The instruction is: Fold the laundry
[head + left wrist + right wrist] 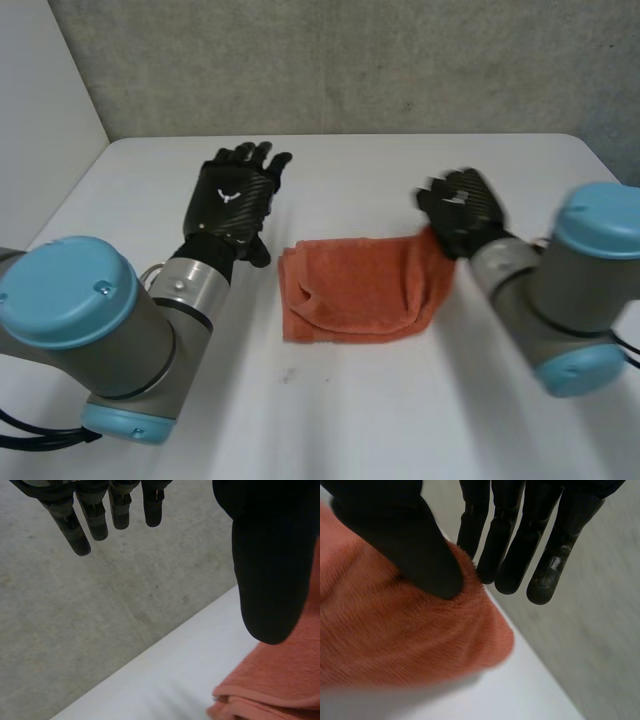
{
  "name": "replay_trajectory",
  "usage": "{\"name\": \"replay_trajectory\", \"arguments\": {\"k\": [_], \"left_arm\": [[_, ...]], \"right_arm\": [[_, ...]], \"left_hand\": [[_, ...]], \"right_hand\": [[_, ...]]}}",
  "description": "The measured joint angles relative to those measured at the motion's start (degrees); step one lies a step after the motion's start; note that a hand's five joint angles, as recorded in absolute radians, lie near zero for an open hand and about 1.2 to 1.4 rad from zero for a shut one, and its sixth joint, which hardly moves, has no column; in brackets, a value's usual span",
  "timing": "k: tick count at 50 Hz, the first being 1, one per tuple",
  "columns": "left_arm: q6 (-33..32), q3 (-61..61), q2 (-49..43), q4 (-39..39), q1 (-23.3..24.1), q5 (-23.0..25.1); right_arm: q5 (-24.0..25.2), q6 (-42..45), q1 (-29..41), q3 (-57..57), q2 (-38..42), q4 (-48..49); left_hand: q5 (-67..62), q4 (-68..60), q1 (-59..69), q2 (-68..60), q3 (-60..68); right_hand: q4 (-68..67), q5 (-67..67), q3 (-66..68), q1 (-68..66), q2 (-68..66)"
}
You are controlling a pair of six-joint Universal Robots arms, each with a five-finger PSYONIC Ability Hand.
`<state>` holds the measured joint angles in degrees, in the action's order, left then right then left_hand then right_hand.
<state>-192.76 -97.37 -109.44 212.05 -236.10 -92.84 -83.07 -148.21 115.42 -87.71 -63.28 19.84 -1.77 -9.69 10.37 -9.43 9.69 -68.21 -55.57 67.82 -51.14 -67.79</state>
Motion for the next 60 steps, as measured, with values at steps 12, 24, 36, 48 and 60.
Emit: {"name": "replay_trajectory", "arguments": {"k": [12,24,36,48,60], "left_arm": [[0.14,-0.76,2.0,-0.56,-1.87,-2.59],[1.5,1.97,-0.72,-0.56,-1.26,-2.22],[8.61,11.92,-8.43,-4.81,4.45,-1.96],[12.81,16.73,-16.95,-12.64,6.51,0.05],[11.1,15.99,-19.03,-18.58,4.82,-0.2]], "right_arm": [[0.89,-1.8,20.09,11.93,12.78,-9.83],[-0.98,-15.33,12.73,11.0,5.38,-11.41],[0.45,-28.59,4.13,10.18,3.24,-12.53],[3.73,-28.82,1.05,10.97,8.73,-16.13],[4.88,-25.29,1.04,15.32,15.3,-18.88]], "left_hand": [[0.01,0.0,0.0,0.0,0.0],[0.01,0.0,0.0,0.0,0.0],[0.01,0.0,0.0,0.0,0.0],[0.01,0.0,0.0,0.0,0.0],[0.16,0.0,0.0,0.0,0.0]], "right_hand": [[-0.01,-0.87,0.03,-1.67,-0.34],[54.64,51.45,-55.41,38.82,55.07],[54.64,51.46,-55.41,38.82,55.07],[54.64,51.45,-55.41,38.82,55.07],[54.64,51.61,-55.41,38.82,55.07]]}}
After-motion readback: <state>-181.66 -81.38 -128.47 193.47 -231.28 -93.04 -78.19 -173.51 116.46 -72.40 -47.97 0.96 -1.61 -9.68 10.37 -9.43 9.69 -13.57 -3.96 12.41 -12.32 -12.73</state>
